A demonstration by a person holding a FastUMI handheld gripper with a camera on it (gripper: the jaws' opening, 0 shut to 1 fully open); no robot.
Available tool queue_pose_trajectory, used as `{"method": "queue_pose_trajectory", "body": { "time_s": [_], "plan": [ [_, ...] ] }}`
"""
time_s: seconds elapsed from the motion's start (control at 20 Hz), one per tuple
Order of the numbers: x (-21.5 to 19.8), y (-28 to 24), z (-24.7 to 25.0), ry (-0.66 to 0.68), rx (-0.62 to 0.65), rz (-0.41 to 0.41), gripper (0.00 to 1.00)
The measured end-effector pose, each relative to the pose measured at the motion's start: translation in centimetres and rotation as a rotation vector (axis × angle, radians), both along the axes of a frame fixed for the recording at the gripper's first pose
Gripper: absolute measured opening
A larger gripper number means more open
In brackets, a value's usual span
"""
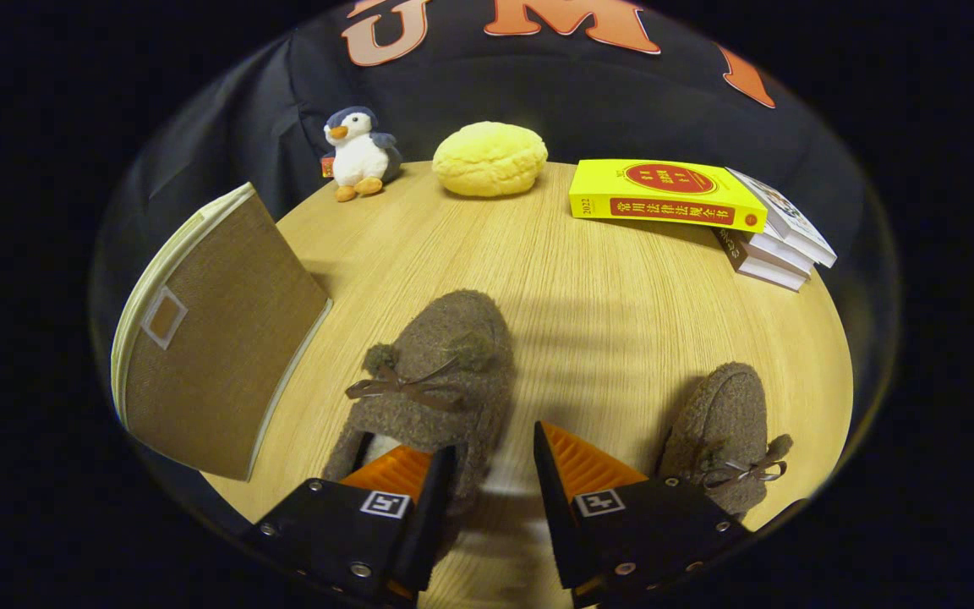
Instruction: Open the storage box then place both shoes into the box .Put the left shoe in first, then the right shoe, with the right side of both shoes facing outward in a uniform manner.
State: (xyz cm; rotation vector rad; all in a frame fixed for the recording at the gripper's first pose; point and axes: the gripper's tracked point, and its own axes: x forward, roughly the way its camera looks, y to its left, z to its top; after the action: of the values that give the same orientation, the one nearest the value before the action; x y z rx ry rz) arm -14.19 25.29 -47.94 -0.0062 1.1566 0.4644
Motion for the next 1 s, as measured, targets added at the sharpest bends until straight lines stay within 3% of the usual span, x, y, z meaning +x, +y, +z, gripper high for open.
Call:
{"method": "queue_pose_trajectory", "body": {
  "time_s": [0.35, 0.45, 0.65, 1.0],
  "plan": [
    [0.0, 1.2, -0.1, -0.014, 0.003, -0.033, 0.11],
    [0.1, 1.3, 0.7, -0.004, 0.036, -0.057, 0.04],
    [1.0, 1.0, 4.0, -0.028, 0.022, -0.075, 0.04],
    [3.4, 4.4, 15.0, -0.073, 0.106, -0.101, 0.04]
  ]
}}
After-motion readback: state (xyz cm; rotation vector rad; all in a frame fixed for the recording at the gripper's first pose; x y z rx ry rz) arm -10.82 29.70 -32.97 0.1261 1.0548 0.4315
